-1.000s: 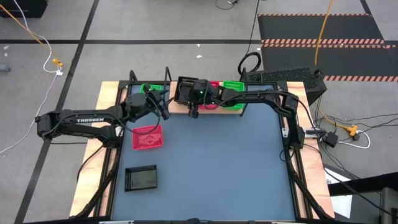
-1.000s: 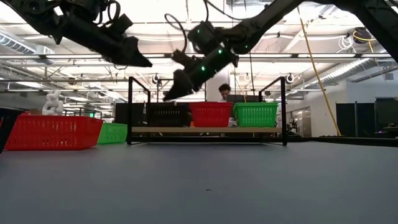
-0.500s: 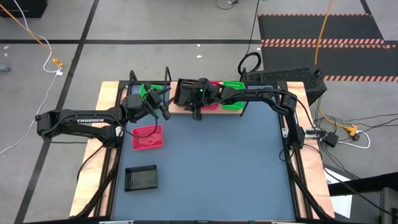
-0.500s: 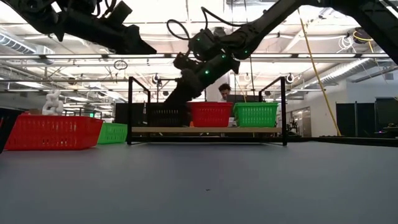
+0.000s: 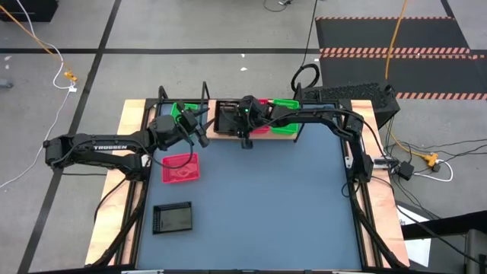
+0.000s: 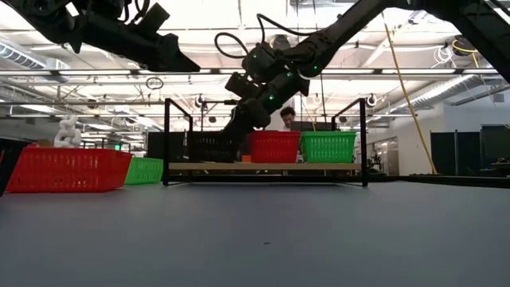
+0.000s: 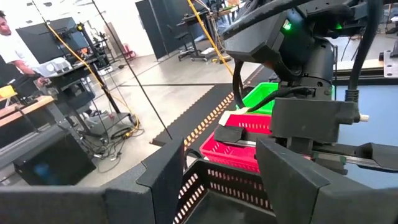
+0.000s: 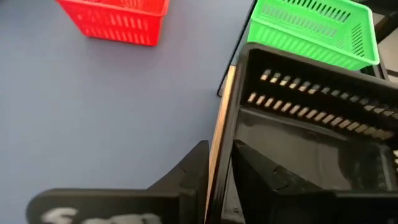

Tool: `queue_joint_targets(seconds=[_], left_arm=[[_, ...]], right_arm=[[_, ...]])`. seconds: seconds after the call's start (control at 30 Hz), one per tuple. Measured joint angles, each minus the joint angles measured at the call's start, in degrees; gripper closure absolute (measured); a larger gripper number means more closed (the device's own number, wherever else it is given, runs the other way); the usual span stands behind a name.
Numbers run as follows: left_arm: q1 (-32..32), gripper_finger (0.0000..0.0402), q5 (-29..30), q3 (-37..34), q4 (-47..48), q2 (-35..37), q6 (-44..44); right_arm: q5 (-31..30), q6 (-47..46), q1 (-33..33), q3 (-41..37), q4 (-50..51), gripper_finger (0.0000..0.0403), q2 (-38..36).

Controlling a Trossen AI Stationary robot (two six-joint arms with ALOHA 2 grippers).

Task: Stack baskets on shelf by color
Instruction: Stack the right black bin on top of the black bin on the shelf, then stack the green bin on top of the green bin on the shelf

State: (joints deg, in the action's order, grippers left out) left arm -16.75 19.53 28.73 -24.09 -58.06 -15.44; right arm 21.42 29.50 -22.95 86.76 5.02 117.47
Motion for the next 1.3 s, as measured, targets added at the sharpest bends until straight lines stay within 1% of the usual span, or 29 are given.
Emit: queue_joint_targets(seconds=[0.17, 0.33, 0.5, 0.63, 0.77, 0.83, 0.9, 1.0, 1.03, 1.1, 1.17, 1.23, 1.3], left_arm=[[0.0, 0.0199, 0.0, 0.0, 0.22, 0.0, 0.47], [0.0, 0.0199, 0.0, 0.0, 0.27, 0.0, 0.48], [-0.02, 0.0199, 0.0, 0.0, 0.27, 0.0, 0.48], [0.14, 0.0199, 0.0, 0.02, 1.3, 0.08, 0.44], [0.81, 0.0199, 0.4, 0.07, 4.86, 2.02, -0.12], [1.5, 0.0199, 2.6, 0.07, 7.24, 4.0, 0.26], [2.5, 0.0199, 4.7, 0.07, 10.71, 6.67, 1.08], [4.11, 0.0199, 6.21, 0.07, 16.54, 10.67, 3.26], [4.62, 0.0199, 6.31, 0.07, 18.89, 12.07, 4.49], [5.73, 0.0199, 6.53, 0.08, 22.54, 14.38, 7.6], [6.75, 0.0199, 6.59, 0.08, 26.78, 16.13, 10.6], [7.78, 0.0199, 8.02, 0.09, 29.38, 17.1, 13.53], [8.89, 0.0199, 11.79, 0.09, 32.87, 17.76, 16.19]], right_arm=[[0.0, 0.95, -0.82, 0.0, -0.73, 0.0359, 0.0], [-0.23, -0.88, -1.15, 0.0, -3.37, 0.0352, 0.0], [-0.17, -0.05, -0.62, 0.0, -7.27, 0.0318, -0.06], [-0.13, -0.47, -0.52, 0.02, -6.83, 0.0279, -2.15], [-0.16, -6.82, -0.6, 0.02, -2.75, 0.0247, -5.59], [-0.09, -10.67, -0.23, 0.04, -0.7, 0.0238, -7.03], [2.09, -12.78, 0.78, -0.37, -0.02, 0.0234, -7.81], [9.16, -13.36, 3.58, -2.58, -1.71, 0.0234, -7.82], [10.68, -12.64, 4.87, -3.36, -2.38, 0.0234, -7.82], [11.6, -10.81, 7.96, -5.15, -5.89, 0.0234, -7.82], [9.16, -10.14, 11.25, -6.61, -9.62, 0.0234, -7.82], [3.0, -10.16, 14.45, -6.83, -10.85, 0.0234, -7.82], [-3.8, -9.47, 17.27, -6.32, -10.38, 0.0234, -7.82]])
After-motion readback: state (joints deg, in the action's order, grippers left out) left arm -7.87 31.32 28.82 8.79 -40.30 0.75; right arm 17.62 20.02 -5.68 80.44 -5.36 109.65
